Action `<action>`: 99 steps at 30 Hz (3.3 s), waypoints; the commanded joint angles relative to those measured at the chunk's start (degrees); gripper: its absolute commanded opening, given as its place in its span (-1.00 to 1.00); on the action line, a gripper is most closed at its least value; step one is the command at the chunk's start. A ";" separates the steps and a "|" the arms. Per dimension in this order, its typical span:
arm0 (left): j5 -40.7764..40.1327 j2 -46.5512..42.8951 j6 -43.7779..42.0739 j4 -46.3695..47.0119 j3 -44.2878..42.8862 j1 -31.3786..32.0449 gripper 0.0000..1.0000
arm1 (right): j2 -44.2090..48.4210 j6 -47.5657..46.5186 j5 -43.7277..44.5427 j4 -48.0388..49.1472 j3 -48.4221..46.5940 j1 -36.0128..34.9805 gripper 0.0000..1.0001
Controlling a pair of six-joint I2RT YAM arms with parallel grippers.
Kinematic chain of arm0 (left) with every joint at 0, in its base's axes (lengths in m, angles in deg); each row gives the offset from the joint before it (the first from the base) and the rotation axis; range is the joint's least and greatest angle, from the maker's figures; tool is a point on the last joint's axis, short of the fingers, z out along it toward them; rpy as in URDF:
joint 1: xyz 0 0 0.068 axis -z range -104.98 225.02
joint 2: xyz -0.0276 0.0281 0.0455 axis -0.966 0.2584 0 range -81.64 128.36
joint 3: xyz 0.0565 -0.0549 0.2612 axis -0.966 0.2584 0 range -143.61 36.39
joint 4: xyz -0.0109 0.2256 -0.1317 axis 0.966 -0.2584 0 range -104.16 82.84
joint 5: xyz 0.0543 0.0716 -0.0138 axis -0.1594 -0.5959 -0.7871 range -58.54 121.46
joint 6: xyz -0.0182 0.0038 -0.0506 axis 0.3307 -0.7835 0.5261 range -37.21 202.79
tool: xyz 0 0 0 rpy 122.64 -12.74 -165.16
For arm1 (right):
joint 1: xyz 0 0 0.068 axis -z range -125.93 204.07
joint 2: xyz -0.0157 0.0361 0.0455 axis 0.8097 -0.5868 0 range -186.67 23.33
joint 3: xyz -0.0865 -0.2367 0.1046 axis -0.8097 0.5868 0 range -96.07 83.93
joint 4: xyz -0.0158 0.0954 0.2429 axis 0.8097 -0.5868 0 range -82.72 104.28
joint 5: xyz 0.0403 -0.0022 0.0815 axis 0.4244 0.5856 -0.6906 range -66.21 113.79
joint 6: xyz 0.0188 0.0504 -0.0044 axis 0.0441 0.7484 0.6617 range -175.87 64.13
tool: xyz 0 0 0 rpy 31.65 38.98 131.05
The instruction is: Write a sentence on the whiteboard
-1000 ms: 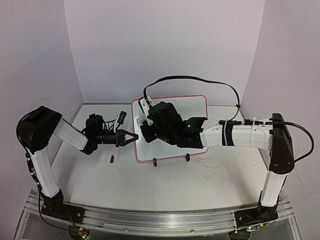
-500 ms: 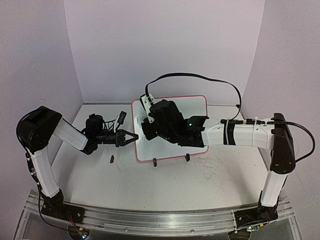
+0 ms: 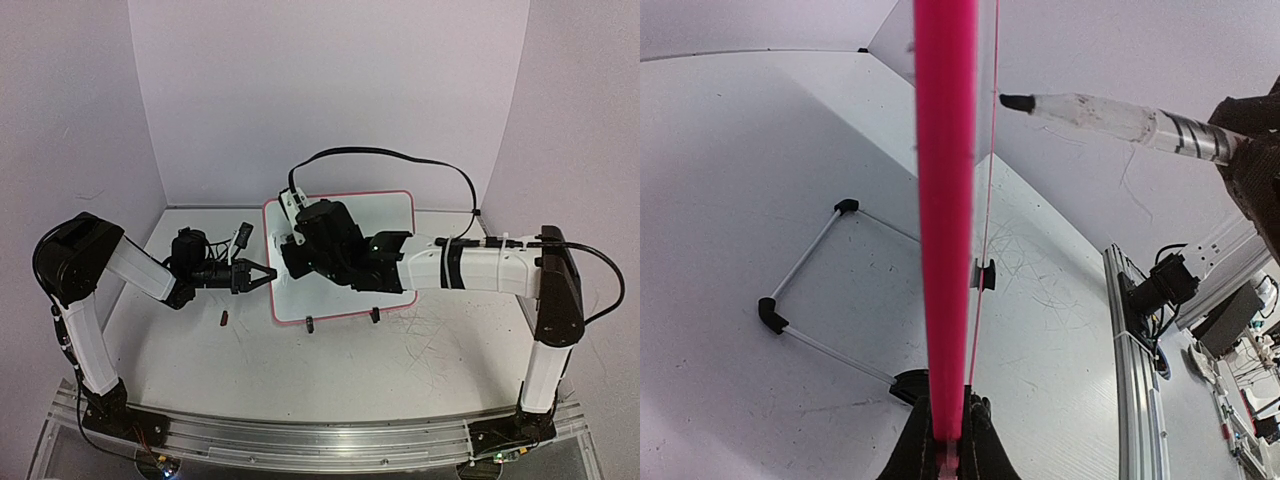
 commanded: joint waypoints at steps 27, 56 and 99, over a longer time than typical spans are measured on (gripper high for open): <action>-1.49 -0.79 -1.46 1.41 0.02 0.26 -1.00 | -1.60 1.32 2.49 -1.02 -2.62 0.38 -1.00; -1.47 -0.79 -1.46 1.38 0.04 0.26 -1.00 | -2.90 3.31 -1.54 -2.30 -2.75 -0.21 -1.00; -1.50 -1.14 -1.54 1.38 0.11 0.26 -1.00 | -2.22 7.57 -1.38 -5.29 1.10 -1.55 -1.00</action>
